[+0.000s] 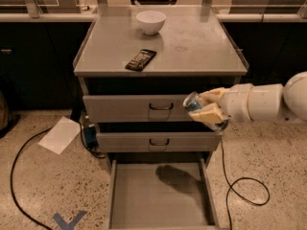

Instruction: Place redbull can into bottom drawer

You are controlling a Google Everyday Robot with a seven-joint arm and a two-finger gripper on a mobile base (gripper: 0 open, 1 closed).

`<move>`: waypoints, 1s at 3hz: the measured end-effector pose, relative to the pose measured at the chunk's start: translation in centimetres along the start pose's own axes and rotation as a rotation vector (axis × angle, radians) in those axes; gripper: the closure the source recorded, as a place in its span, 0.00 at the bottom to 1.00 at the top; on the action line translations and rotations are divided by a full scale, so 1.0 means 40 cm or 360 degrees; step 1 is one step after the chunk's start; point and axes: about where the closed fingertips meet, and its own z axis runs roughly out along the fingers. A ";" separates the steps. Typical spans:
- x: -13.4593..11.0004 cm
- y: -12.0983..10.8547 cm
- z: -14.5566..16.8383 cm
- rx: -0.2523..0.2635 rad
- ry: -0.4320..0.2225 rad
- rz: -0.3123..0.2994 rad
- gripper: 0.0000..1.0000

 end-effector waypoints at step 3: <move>0.055 0.105 0.064 -0.0103 -0.0053 0.0074 1.00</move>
Offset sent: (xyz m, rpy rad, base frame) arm -0.0142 0.0153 -0.0266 0.0378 0.0415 0.0321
